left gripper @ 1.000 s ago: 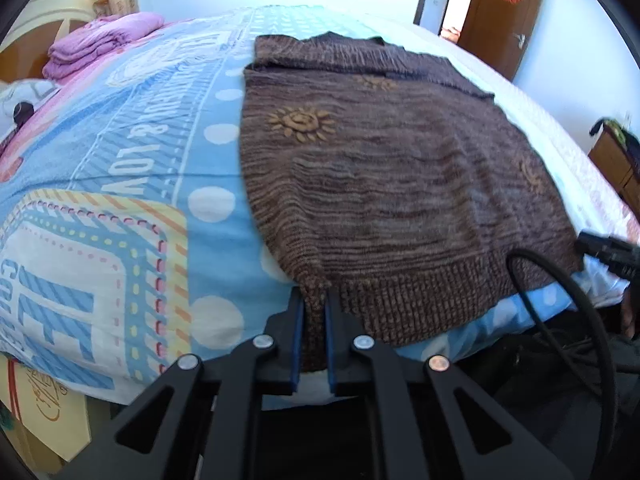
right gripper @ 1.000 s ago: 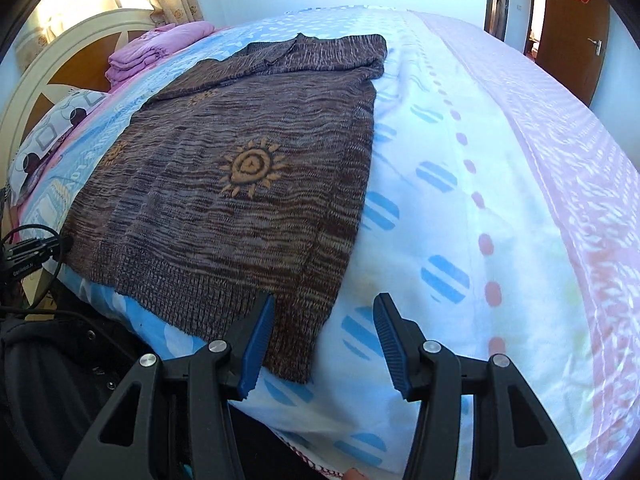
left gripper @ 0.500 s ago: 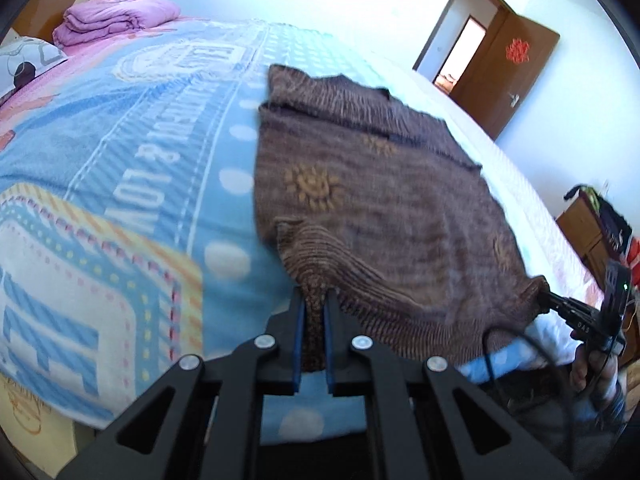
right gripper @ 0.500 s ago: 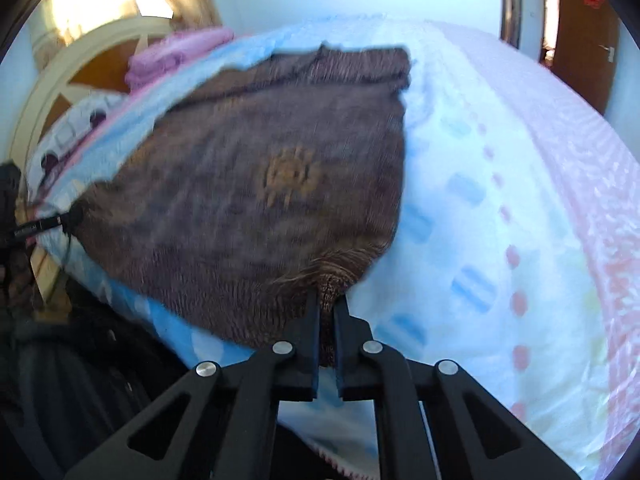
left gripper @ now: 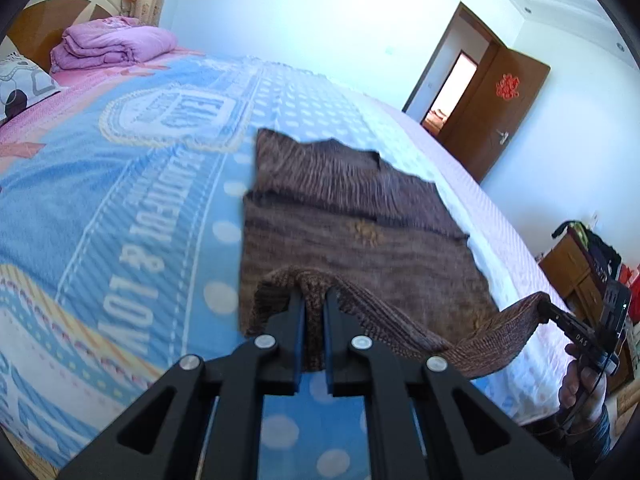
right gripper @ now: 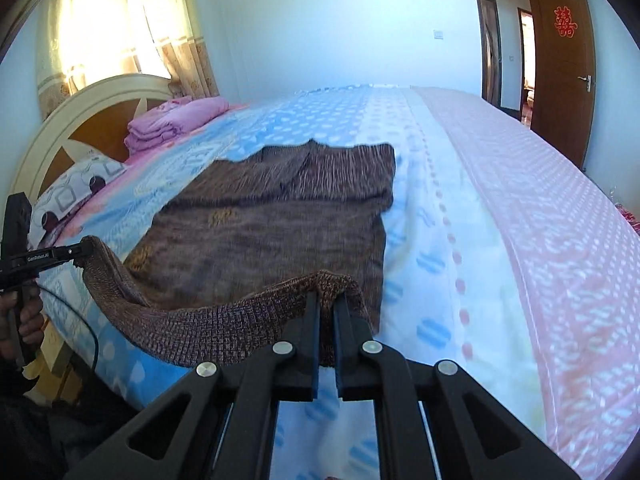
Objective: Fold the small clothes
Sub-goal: 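Lift the held hem and fold it up toward the collar with both tools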
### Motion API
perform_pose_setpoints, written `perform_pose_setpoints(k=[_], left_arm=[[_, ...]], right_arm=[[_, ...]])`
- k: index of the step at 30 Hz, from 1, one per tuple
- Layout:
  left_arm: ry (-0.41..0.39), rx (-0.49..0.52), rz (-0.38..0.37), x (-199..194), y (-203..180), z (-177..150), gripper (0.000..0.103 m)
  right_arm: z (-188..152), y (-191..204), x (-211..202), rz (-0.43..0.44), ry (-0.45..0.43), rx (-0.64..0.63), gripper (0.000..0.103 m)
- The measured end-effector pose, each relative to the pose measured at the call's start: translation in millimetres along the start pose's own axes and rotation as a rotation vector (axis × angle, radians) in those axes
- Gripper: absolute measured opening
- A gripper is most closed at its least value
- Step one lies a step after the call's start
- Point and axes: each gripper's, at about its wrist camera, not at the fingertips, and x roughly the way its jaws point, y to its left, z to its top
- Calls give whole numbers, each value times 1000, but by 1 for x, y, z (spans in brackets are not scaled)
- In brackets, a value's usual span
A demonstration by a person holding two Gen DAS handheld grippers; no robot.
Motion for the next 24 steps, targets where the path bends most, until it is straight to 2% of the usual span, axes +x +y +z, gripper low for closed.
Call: perform_pose_setpoints(k=[3, 12, 24], left_arm=[[-27, -20, -24, 0, 2, 18, 8], [-93, -23, -33, 15, -2, 70, 8], [-156, -59, -23, 62, 8, 152, 8]], right_arm=[[18, -1, 0, 12, -39, 14, 5], [81, -4, 8, 14, -140, 17, 5], [168, -16, 55, -14, -190, 23, 5]])
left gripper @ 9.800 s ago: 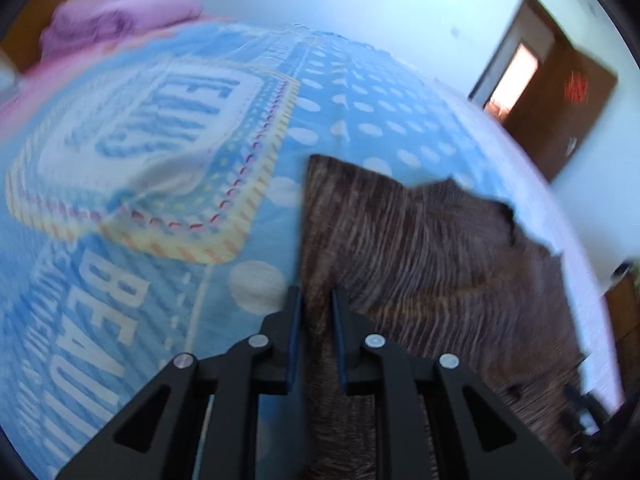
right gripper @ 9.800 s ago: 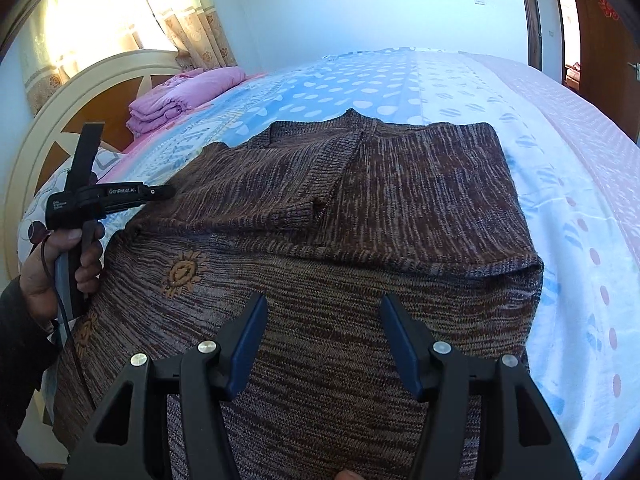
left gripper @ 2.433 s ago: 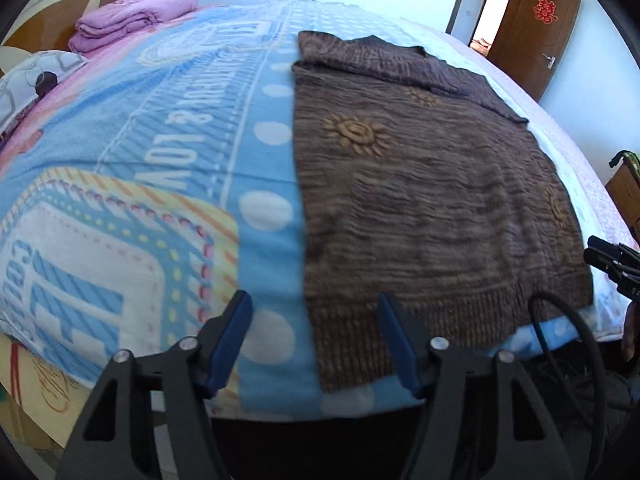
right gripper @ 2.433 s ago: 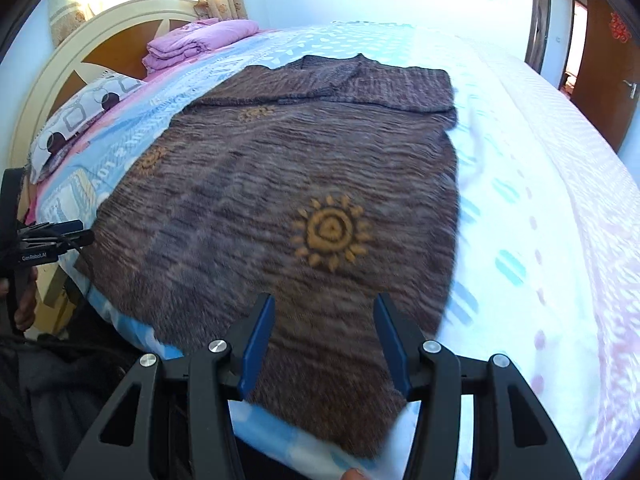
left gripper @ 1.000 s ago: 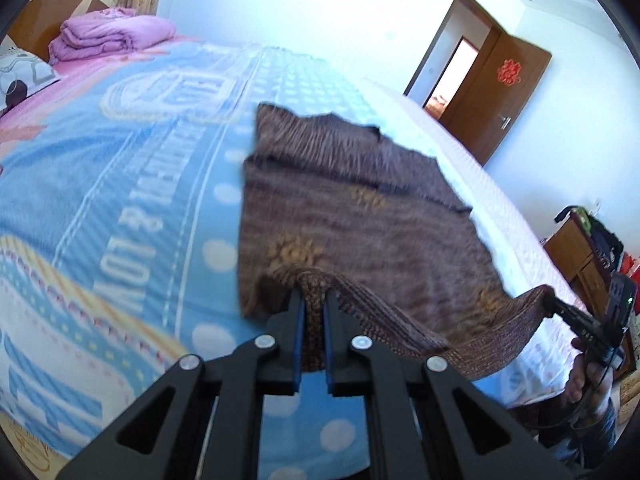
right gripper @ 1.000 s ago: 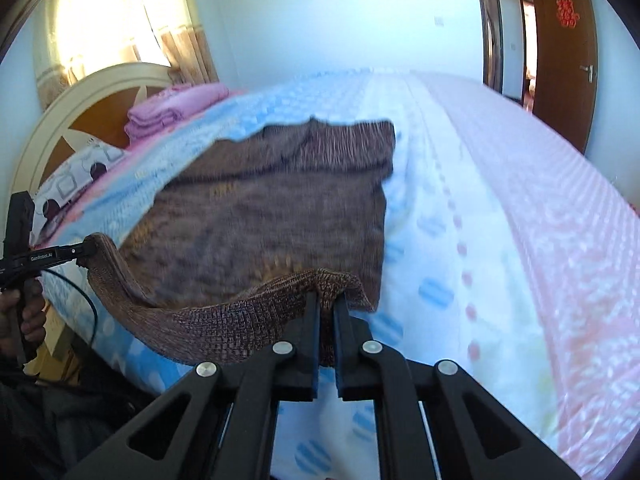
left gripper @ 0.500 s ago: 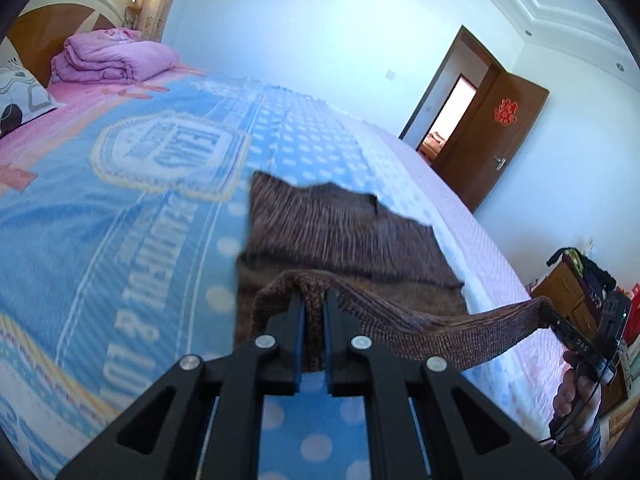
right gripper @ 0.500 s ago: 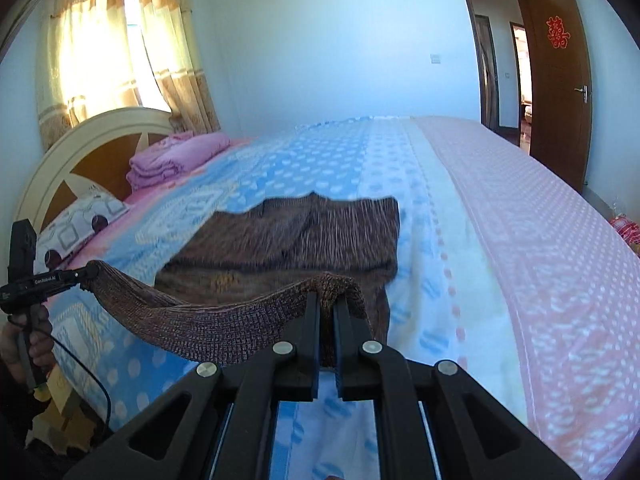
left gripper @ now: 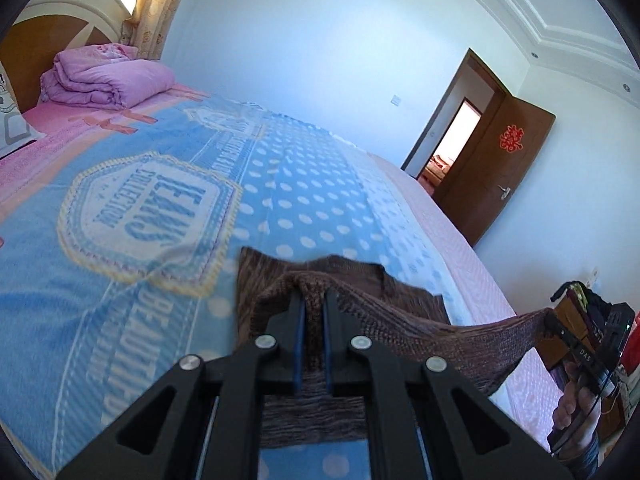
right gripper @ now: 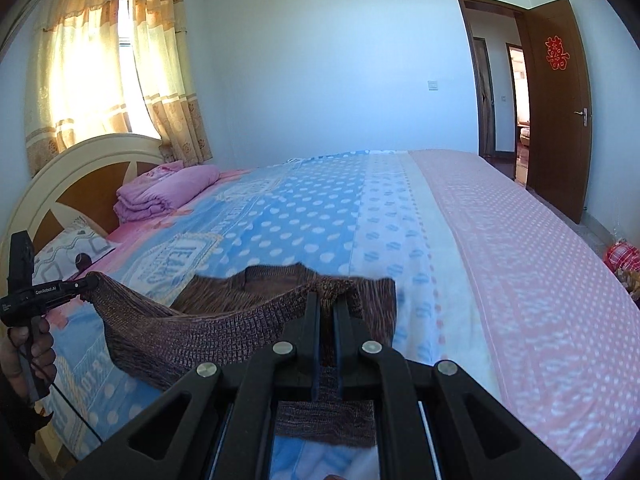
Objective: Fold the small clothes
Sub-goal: 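Lift the held hem and fold it up toward the collar with both tools, then open both tools and release the folded hem onto the sweater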
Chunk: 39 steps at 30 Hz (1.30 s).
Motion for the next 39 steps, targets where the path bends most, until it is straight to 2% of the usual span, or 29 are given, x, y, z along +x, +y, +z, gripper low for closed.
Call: perform_pose_setpoints(k=[4, 9, 13, 14, 16, 19, 20, 21, 22, 23, 24, 25, 28, 29, 32, 39], left_arm=[[29, 10, 36, 35, 8, 11, 8], [102, -3, 63, 90, 25, 10, 8], [172, 28, 140, 141, 38, 1, 8], [194, 51, 190, 154, 40, -3, 9], [239, 73, 218, 167, 43, -10, 12], [232, 141, 244, 154, 35, -18, 22], [227, 174, 259, 147, 30, -20, 36], [215, 208, 261, 136, 26, -24, 55], [200, 242, 265, 129, 23, -27, 63], [189, 283, 279, 122, 18, -32, 71], [188, 325, 295, 120, 15, -36, 72], [202, 379, 306, 121, 12, -41, 72], [277, 552, 431, 147, 2, -54, 72], [288, 576, 449, 156, 0, -55, 73], [274, 565, 479, 174, -4, -41, 74], [228, 478, 564, 200, 9, 14, 76]], right_arm=[[14, -7, 35, -15, 26, 13, 5], [8, -20, 94, -47, 111, 31, 5], [-6, -33, 147, -66, 214, 52, 5], [-11, -34, 163, -86, 248, 36, 5], [-19, -39, 182, -108, 292, 21, 5], [-29, -45, 203, -104, 358, 3, 6], [-33, -46, 205, -113, 372, -11, 7], [-35, -44, 204, -121, 384, -36, 20], [-38, -40, 202, -123, 394, -68, 43], [-42, -34, 198, -117, 395, -107, 55], [-46, -28, 192, -111, 389, -142, 68], [-48, -23, 189, -106, 385, -170, 69], [-58, -5, 194, -108, 423, -267, 69], [-60, 0, 200, -122, 436, -301, 69], [-52, 9, 213, -156, 428, -351, 68], [5, -10, 244, -228, 376, -257, 69]])
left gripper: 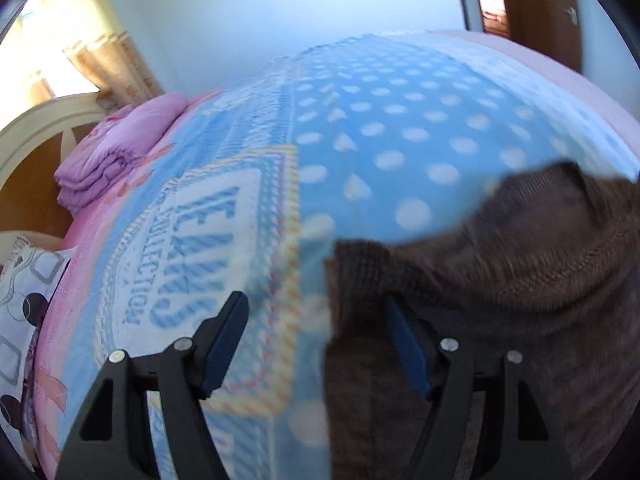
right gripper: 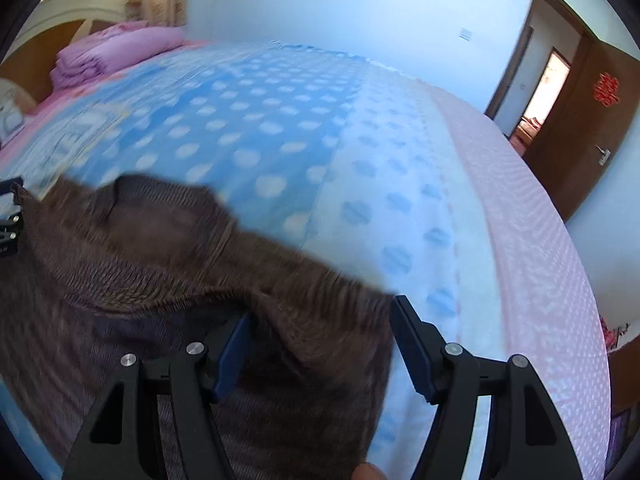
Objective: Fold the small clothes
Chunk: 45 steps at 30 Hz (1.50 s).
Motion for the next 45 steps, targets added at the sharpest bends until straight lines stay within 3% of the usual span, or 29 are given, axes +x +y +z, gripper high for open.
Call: perform_pose_setpoints(k=[4, 6, 12, 20, 24, 28, 31, 32, 33, 36, 40, 45], left_arm=[[43, -9, 15, 13, 9, -6, 78], [53, -12, 9, 16, 17, -18, 84], [34, -108, -16, -7, 41, -42, 87], [-35, -171, -139, -57, 45, -80, 87], [-19, -174, -186, -62, 40, -98, 87], [-2, -159, -171, -60, 32, -110, 87], [4, -180, -183, -60, 32, -116, 87], [2, -184, -191, -61, 30, -118, 86], [-2, -184, -202, -63, 29, -120, 84], [-6, -190, -230, -72, 25, -128, 74], [-7, -183, -242, -74, 22, -137, 73], [-1, -162, -296, -73, 16, -138, 38]], right_arm=[[3, -12, 4, 7, 1, 57, 69], [-7, -16, 3, 11, -5, 60, 69], [-36, -35, -3, 33, 3, 100, 69], [-87, -60, -29, 234, 40, 258, 68], [-114, -56, -43, 307, 68, 283, 49], [-131, -41, -48, 312, 109, 259, 45], [-144, -34, -56, 317, 116, 250, 32], [-147, -32, -58, 316, 118, 242, 25], [-150, -31, -59, 334, 120, 240, 11], [-157, -32, -69, 343, 103, 238, 5], [-169, -31, -88, 362, 79, 230, 4], [-178, -22, -83, 330, 82, 189, 4]])
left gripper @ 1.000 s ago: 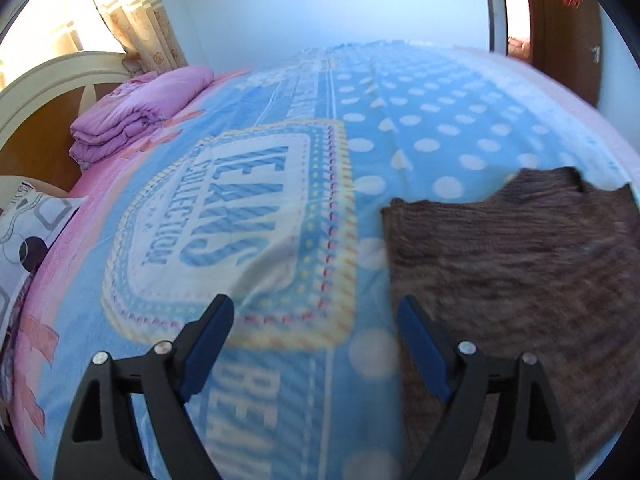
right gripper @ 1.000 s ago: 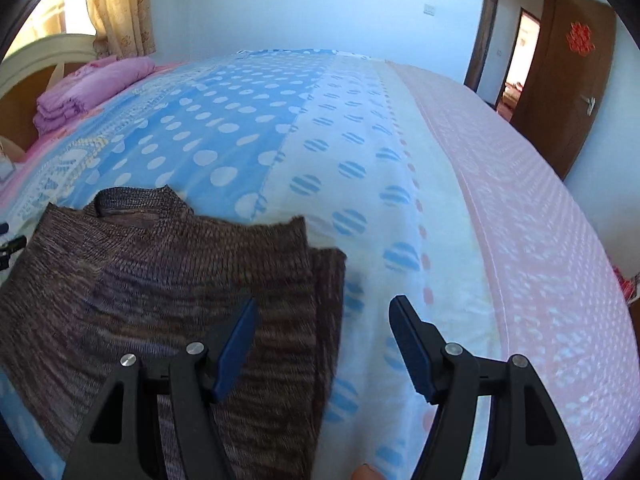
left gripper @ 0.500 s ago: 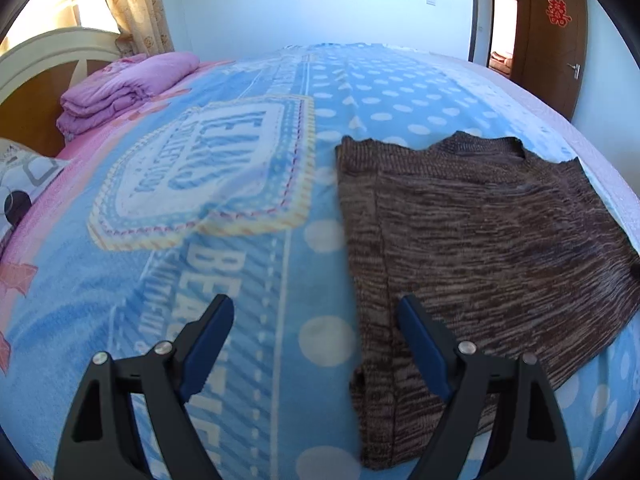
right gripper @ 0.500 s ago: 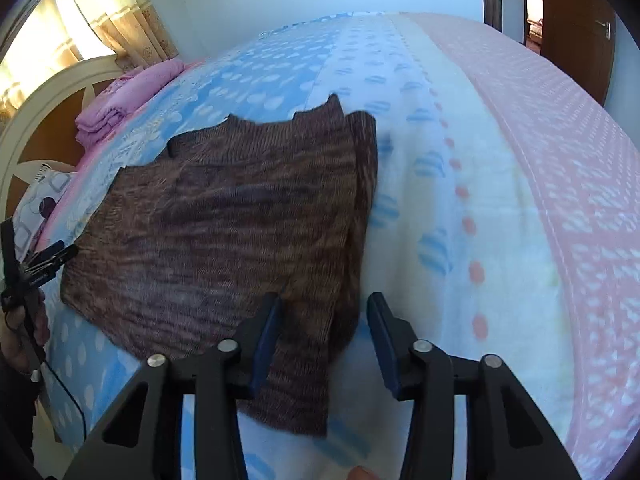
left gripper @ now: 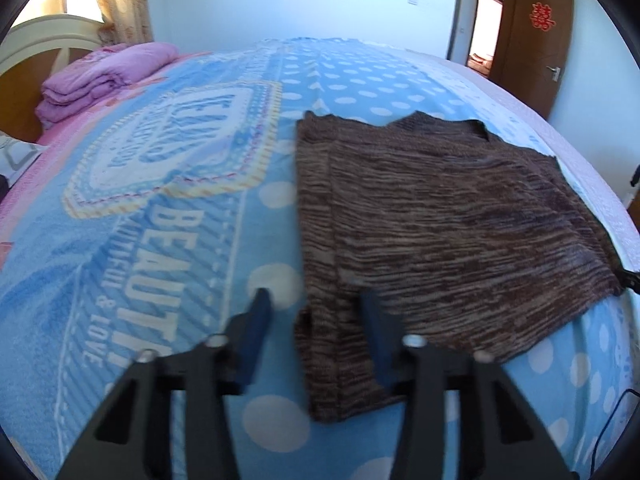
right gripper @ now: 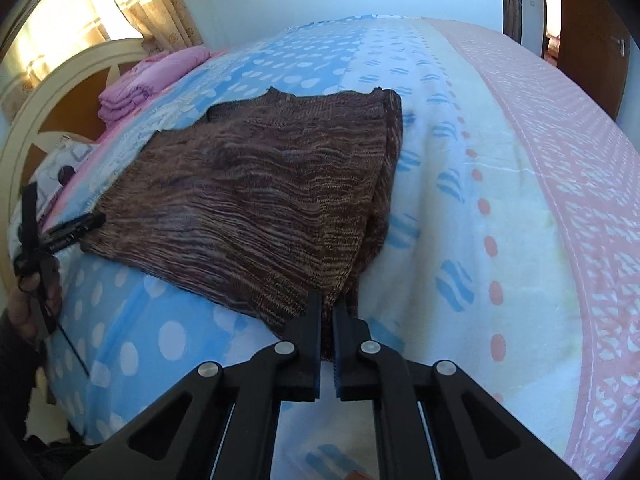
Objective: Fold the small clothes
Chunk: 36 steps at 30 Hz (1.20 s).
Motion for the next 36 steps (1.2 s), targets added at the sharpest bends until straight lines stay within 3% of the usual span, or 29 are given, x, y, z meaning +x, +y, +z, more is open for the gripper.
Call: perform_pose_setpoints(k=[5, 9, 17, 22, 25, 27, 29, 30, 31, 32, 33, 36], left_arm=[[-27, 44, -11, -7, -9, -3, 11], [-52, 32, -39, -14, -8, -7, 8], [-13, -79, -148, -22, 11, -18, 4], [-28, -57, -161, -31, 10, -23, 4], [-33, -36, -109, -28, 8, -18, 10], [-34, -51, -88, -26, 8, -13, 42], [-68, -56, -78, -27, 10, -10, 50], [-80, -50, -83, -27, 9, -8, 47], [-81, -45, -92, -26, 9, -7, 41], [-80, -37, -103, -25, 8, -6, 21], [-72, -28, -116, -24, 6, -5, 8], [-50, -8, -122, -20, 2, -7, 6]], right_arm=[[8, -11, -5, -2, -65, 53, 4], [13, -18, -9, 0, -95, 85, 4], [15, -26, -14, 10, -125, 119, 4], [13, -23, -12, 19, -108, 107, 4], [12, -21, -7, 18, -98, 95, 4], [11, -22, -6, 42, -103, 113, 6], [10, -23, -7, 24, -116, 109, 17], [9, -24, -8, 19, -120, 109, 28], [9, -25, -8, 18, -121, 114, 29], [8, -27, -8, 21, -121, 122, 29], [7, -28, -8, 19, -122, 126, 29], [6, -29, -5, 19, -118, 127, 29]])
